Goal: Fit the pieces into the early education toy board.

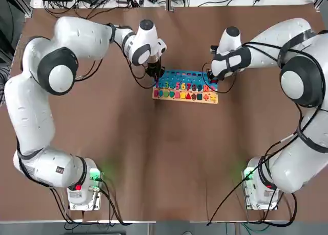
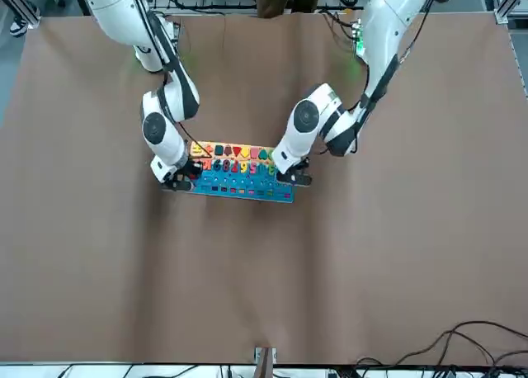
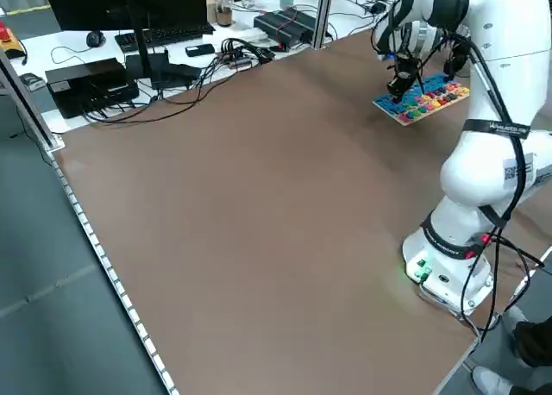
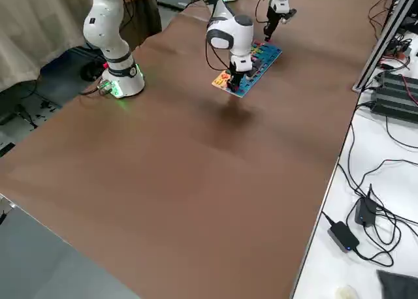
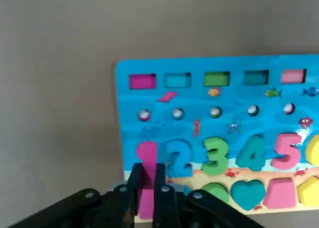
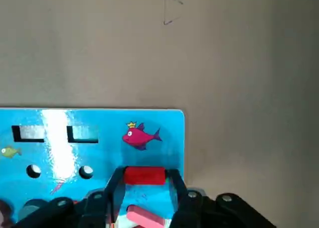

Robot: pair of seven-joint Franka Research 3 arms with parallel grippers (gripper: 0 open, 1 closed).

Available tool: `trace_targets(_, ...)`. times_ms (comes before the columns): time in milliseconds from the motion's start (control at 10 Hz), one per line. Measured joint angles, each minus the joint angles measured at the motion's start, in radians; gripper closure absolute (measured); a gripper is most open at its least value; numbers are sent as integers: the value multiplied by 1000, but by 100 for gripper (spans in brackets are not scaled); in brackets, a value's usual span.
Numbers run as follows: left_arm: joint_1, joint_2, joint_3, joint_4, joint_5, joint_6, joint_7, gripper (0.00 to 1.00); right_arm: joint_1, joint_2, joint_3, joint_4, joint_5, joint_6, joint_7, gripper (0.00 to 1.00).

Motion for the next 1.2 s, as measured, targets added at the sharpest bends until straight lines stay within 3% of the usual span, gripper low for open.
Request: trace_targets(1200, -1, 44, 3, 6, 0, -3, 0, 87, 0, -23, -2, 22, 5, -70, 7, 54)
